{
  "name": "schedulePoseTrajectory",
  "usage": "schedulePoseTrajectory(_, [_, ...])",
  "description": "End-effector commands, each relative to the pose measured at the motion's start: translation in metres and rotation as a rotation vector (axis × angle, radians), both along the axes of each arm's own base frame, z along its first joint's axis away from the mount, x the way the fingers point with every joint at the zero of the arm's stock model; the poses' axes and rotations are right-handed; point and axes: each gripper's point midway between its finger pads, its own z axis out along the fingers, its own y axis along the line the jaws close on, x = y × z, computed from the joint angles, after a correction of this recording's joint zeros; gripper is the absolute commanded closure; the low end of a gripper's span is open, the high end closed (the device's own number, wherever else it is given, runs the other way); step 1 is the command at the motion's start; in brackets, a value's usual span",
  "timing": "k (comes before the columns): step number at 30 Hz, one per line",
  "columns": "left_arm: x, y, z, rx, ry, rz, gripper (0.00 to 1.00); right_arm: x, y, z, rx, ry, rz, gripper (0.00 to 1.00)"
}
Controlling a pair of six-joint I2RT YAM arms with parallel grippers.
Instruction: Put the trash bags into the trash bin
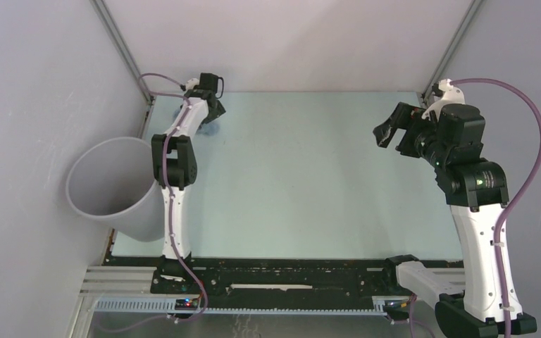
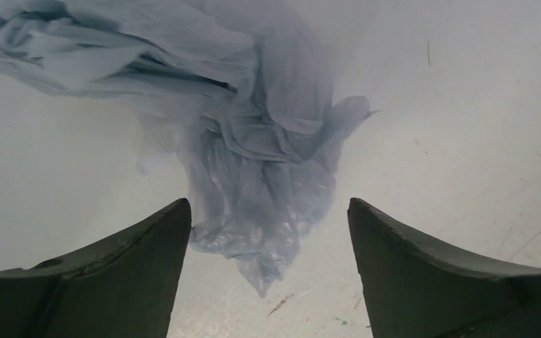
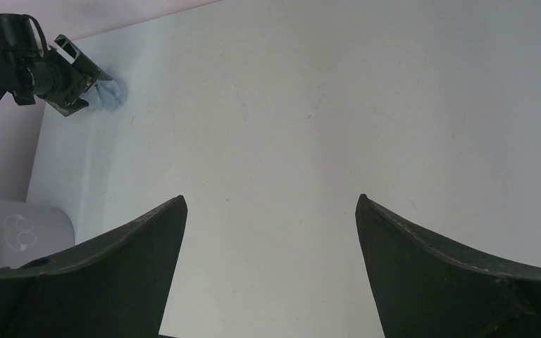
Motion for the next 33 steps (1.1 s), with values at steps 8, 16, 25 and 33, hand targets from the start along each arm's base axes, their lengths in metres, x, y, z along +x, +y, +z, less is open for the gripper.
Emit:
schedulePoseTrajectory(8, [0.001,-0.019,-0.005,-0.101,0.01,-0.065,0.58,-0.007,0.004,0.018,0.029,-0.03,0.024,0.03])
schedulePoseTrajectory(16, [-0.018,-0.057,0.0,-0.191,0.053,-0.198,0.95,-0.012,0.01,0.013,0.067,-0.007,0.038,0.04])
schedulePoseTrajectory(25, [-0.081,-0.159,0.041,-0.336,0.014,-0.426,0.98,-0.018,0.025,-0.009,0.145,0.106,0.081,0.09])
schedulePoseTrajectory(33, [-0.137,-0.258,0.116,-0.535,-0.056,-0.695,0.99,-0.034,0.053,-0.039,0.259,0.223,0.202,0.08])
